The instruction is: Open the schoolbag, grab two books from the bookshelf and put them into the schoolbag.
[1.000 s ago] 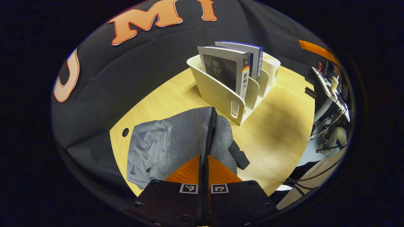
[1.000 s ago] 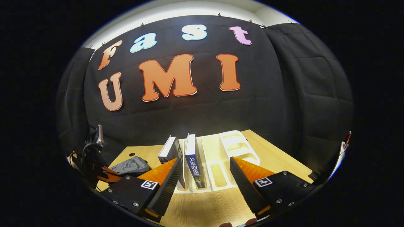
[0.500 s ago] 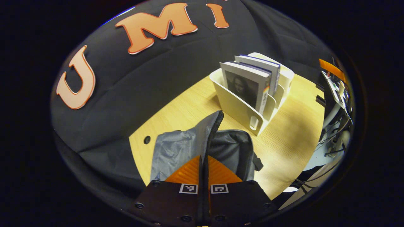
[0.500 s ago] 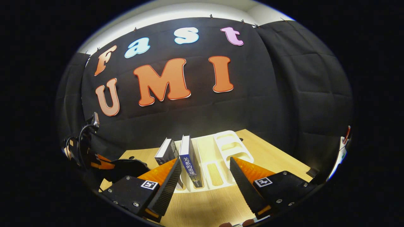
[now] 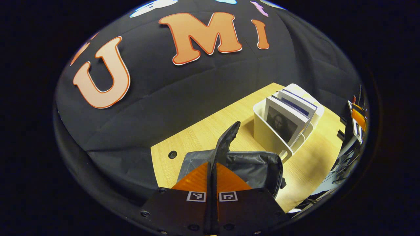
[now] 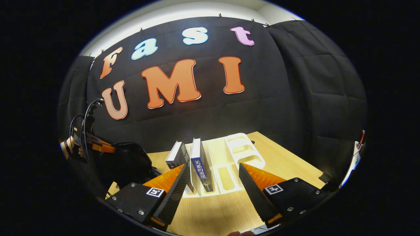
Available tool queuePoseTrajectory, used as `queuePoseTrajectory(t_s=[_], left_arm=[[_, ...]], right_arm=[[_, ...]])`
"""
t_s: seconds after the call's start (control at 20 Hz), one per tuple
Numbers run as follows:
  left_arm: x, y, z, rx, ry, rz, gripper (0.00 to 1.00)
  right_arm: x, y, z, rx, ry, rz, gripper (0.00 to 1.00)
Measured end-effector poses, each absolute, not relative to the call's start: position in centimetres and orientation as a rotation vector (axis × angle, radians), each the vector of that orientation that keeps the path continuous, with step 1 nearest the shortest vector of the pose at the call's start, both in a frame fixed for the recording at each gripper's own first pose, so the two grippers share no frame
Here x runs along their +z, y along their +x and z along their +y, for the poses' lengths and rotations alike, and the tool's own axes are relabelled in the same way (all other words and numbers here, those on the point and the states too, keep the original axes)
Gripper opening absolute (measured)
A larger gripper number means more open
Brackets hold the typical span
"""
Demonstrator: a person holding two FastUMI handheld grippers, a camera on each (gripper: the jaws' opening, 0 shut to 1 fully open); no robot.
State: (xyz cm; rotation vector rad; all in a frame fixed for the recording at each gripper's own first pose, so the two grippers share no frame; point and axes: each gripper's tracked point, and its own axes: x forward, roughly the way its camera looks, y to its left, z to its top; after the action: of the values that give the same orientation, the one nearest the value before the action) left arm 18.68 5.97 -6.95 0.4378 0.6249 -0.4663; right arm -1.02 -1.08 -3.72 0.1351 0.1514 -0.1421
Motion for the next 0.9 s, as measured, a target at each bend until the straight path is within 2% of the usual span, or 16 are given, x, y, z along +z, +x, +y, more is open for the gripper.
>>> queuePoseTrajectory(t_s=[0.25, 0.4, 0.7, 0.9], left_arm=[[-6.2, 18.9, 5.9, -0.489, 0.441, 0.599, 0.01], [-6.5, 18.6, 5.7, -0.527, 0.424, 0.601, 0.0], [-7.2, 18.3, 5.3, -0.6, 0.367, 0.6, 0.01], [-7.1, 18.0, 5.0, -0.628, 0.343, 0.583, 0.01]], right_arm=[[-3.0, -1.0, 0.1, -0.143, 0.125, 0.165, 0.95], [-2.9, -0.7, 2.5, -0.093, 0.119, 0.221, 0.95], [4.6, 3.0, 6.6, -0.057, -0.035, 0.258, 0.95], [8.0, 7.6, 12.2, 0.075, -0.089, 0.413, 0.95]])
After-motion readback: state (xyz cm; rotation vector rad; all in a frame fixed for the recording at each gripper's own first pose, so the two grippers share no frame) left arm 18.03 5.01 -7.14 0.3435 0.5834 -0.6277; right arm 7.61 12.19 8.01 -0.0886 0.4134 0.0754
